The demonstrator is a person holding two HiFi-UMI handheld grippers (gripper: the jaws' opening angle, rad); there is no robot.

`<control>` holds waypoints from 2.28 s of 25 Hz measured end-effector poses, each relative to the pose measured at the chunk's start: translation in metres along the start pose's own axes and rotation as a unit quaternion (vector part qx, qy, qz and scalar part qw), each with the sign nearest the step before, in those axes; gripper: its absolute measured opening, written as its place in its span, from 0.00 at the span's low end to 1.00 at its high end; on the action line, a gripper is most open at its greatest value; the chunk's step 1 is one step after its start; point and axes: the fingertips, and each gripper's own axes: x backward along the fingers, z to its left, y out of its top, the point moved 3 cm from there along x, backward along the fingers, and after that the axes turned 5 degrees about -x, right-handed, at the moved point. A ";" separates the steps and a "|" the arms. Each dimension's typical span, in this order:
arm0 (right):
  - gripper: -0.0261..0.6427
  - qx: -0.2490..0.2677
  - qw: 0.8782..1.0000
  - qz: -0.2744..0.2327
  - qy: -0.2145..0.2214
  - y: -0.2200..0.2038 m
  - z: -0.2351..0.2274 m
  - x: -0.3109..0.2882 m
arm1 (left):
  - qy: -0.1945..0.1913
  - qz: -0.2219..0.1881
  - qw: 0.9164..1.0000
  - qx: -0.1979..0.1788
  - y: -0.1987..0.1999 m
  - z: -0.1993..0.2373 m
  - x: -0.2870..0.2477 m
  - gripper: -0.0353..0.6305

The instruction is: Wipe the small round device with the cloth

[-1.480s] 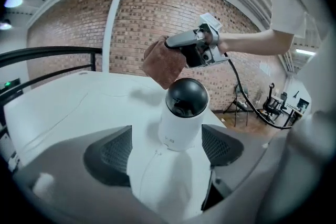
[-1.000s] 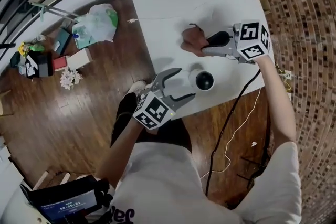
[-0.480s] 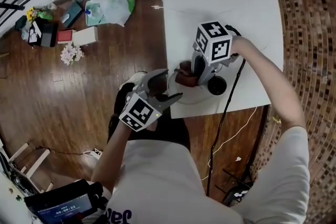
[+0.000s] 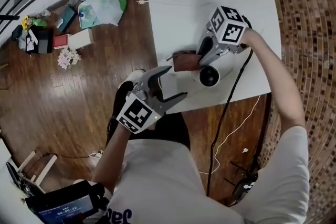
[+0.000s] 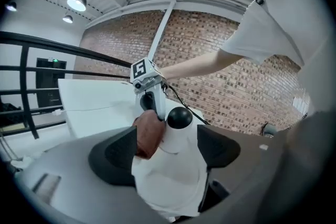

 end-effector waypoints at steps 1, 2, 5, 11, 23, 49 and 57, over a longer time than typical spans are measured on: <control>0.11 -0.007 1.000 -0.019 -0.011 -0.004 0.000 0.006 | -0.009 -0.003 1.000 -0.002 0.005 -0.003 -0.004 0.63; 0.11 -0.012 0.999 -0.037 -0.020 -0.008 0.000 0.011 | -0.016 -0.004 1.000 -0.003 0.009 -0.006 -0.008 0.63; 0.11 -0.022 0.993 -0.098 -0.057 -0.024 -0.001 0.026 | -0.027 0.002 1.000 -0.010 0.014 -0.012 -0.019 0.63; 0.11 -0.049 0.968 -0.213 -0.120 -0.072 0.010 0.032 | -0.057 0.012 0.998 -0.025 0.024 -0.020 -0.029 0.63; 0.11 -0.110 0.908 -0.363 -0.179 -0.113 0.057 -0.038 | -0.109 0.039 0.992 -0.047 0.021 -0.010 -0.034 0.63; 0.11 -0.010 0.997 -0.071 -0.022 0.050 0.036 0.001 | 0.041 0.009 0.999 -0.004 0.006 0.052 0.038 0.64; 0.11 -0.006 1.000 0.010 -0.024 0.038 0.003 -0.022 | 0.073 0.014 0.997 0.007 -0.013 0.059 0.067 0.64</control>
